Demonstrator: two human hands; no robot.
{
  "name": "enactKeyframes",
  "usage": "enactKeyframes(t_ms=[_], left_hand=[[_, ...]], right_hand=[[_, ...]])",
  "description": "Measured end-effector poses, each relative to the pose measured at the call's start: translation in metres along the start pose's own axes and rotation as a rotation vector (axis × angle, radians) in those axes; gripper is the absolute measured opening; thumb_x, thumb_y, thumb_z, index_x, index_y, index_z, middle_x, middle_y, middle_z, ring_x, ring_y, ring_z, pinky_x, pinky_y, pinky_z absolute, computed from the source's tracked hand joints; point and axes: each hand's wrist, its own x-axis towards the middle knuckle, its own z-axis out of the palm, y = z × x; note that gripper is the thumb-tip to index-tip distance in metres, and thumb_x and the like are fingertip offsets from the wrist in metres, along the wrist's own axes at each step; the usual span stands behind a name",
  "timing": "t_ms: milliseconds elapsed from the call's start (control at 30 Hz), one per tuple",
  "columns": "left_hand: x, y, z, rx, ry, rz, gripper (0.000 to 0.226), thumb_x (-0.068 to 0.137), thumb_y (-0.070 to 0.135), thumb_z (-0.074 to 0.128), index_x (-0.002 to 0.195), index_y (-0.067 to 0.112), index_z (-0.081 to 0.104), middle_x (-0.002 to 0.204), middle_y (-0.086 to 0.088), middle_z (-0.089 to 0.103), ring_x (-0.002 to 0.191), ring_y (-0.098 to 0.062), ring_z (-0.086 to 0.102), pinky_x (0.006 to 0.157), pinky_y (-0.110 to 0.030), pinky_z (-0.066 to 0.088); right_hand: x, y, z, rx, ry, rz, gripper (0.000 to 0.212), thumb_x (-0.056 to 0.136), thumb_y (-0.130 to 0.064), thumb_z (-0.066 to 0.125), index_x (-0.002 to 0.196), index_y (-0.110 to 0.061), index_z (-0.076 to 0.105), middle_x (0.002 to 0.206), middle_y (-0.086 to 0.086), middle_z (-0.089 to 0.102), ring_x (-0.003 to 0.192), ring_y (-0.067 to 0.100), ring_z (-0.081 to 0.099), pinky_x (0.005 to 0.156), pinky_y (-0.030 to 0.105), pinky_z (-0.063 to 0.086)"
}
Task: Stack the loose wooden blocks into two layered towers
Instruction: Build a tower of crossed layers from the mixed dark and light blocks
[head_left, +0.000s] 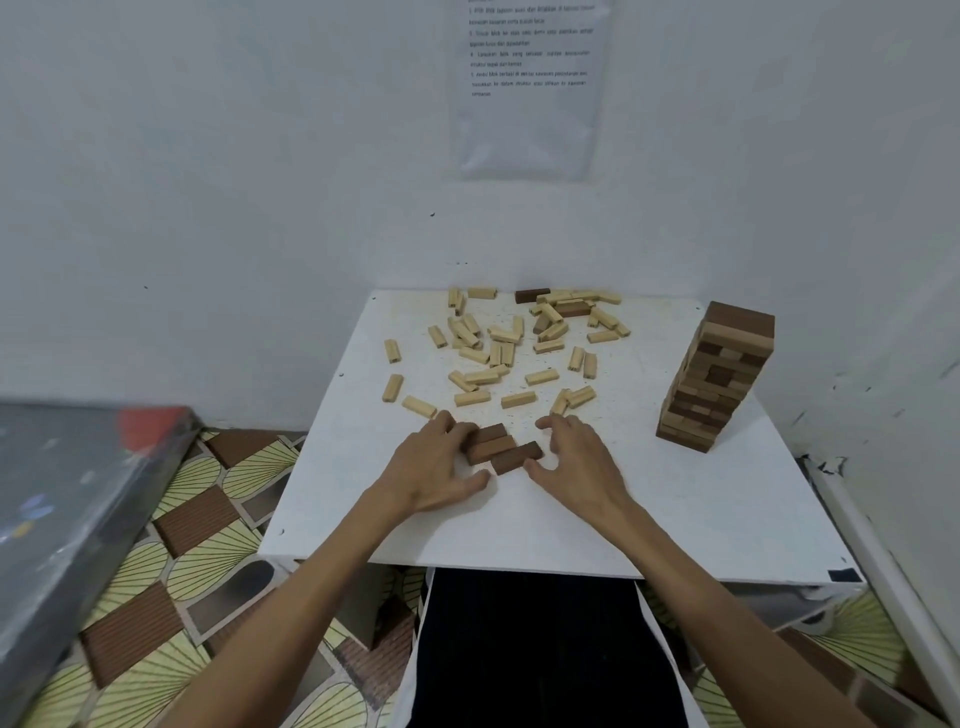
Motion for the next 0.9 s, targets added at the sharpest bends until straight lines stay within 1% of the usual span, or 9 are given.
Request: enactKeyframes(t_ms=[67, 133, 200, 300, 467, 600, 700, 800, 900], left_hand=[[-0.003, 0.006, -0.006, -0.050, -0.041, -0.019, 0.075, 0.072, 0.070, 0.037, 0.126, 0.023, 0.058, 0.107, 0.007, 0.056, 0.101, -0.018, 0.058, 0.079, -0.032, 0.043], [-0.003, 0.005, -0.007, -0.076, -0.050, -0.030, 0.057, 0.077, 0.060, 0.042, 0.116, 0.022, 0.060, 0.100, 0.008, 0.060, 0.097, -0.019, 0.061, 0.074, -0.033, 0.043], [-0.005, -0.001, -0.007, -0.064, -0.032, 0.002, 0.044, 0.084, 0.050, 0.054, 0.119, 0.023, 0.058, 0.102, 0.010, 0.059, 0.098, -0.016, 0.059, 0.076, -0.032, 0.045], [-0.005, -0.015, -0.002, -0.120, -0.005, 0.089, 0.056, 0.080, 0.051, 0.067, 0.127, 0.024, 0.050, 0.116, 0.011, 0.055, 0.108, -0.013, 0.051, 0.090, -0.035, 0.045], [0.001, -0.019, 0.003, -0.302, -0.026, 0.148, 0.085, 0.077, 0.053, 0.081, 0.148, 0.034, 0.037, 0.145, 0.031, 0.047, 0.137, -0.005, 0.032, 0.110, -0.034, 0.023], [0.010, -0.022, 0.003, -0.380, -0.035, 0.114, 0.094, 0.070, 0.059, 0.087, 0.147, 0.039, 0.036, 0.136, 0.035, 0.054, 0.130, -0.002, 0.039, 0.109, -0.035, 0.025], [0.014, -0.022, 0.004, -0.378, -0.035, 0.106, 0.097, 0.068, 0.059, 0.088, 0.148, 0.041, 0.035, 0.131, 0.031, 0.058, 0.122, -0.001, 0.041, 0.107, -0.036, 0.027], [0.014, -0.020, 0.008, -0.361, -0.010, 0.131, 0.099, 0.070, 0.060, 0.086, 0.151, 0.041, 0.031, 0.135, 0.032, 0.055, 0.129, -0.004, 0.036, 0.111, -0.038, 0.024], [0.016, -0.019, 0.010, -0.368, 0.003, 0.146, 0.098, 0.069, 0.063, 0.084, 0.150, 0.042, 0.032, 0.134, 0.035, 0.057, 0.133, 0.000, 0.034, 0.112, -0.038, 0.022]], right_hand=[[0.004, -0.001, 0.001, 0.050, -0.025, -0.004, 0.047, 0.093, -0.024, 0.072, 0.136, -0.015, 0.057, 0.101, -0.005, 0.056, 0.103, 0.018, 0.054, 0.084, 0.032, 0.047], [0.006, 0.002, 0.002, 0.073, -0.038, -0.027, 0.047, 0.094, -0.019, 0.071, 0.137, -0.015, 0.056, 0.108, -0.005, 0.057, 0.105, 0.018, 0.054, 0.089, 0.032, 0.047], [0.006, 0.006, -0.001, 0.105, -0.065, -0.020, 0.052, 0.093, -0.016, 0.070, 0.142, -0.018, 0.051, 0.118, -0.005, 0.057, 0.110, 0.015, 0.050, 0.098, 0.035, 0.046], [0.002, 0.013, -0.006, 0.145, -0.163, -0.025, 0.068, 0.090, -0.025, 0.070, 0.150, -0.028, 0.038, 0.132, -0.010, 0.051, 0.122, 0.010, 0.044, 0.108, 0.035, 0.040], [0.002, 0.014, -0.001, 0.152, -0.238, -0.042, 0.097, 0.074, -0.056, 0.083, 0.152, -0.047, 0.026, 0.143, -0.022, 0.047, 0.139, 0.005, 0.031, 0.114, 0.036, 0.029], [0.007, 0.013, 0.006, 0.277, -0.204, -0.027, 0.092, 0.073, -0.050, 0.089, 0.147, -0.047, 0.036, 0.135, -0.032, 0.055, 0.140, 0.000, 0.037, 0.120, 0.043, 0.028], [0.008, 0.013, 0.004, 0.292, -0.225, -0.043, 0.099, 0.071, -0.053, 0.089, 0.151, -0.046, 0.032, 0.145, -0.028, 0.050, 0.139, -0.004, 0.039, 0.119, 0.039, 0.032], [0.005, 0.014, 0.003, 0.238, -0.188, -0.041, 0.110, 0.069, -0.058, 0.090, 0.156, -0.042, 0.025, 0.146, -0.022, 0.042, 0.136, -0.002, 0.037, 0.111, 0.031, 0.033], [0.006, 0.016, 0.005, 0.254, -0.176, -0.033, 0.108, 0.068, -0.058, 0.090, 0.154, -0.047, 0.027, 0.139, -0.025, 0.050, 0.138, -0.001, 0.036, 0.113, 0.033, 0.030]])
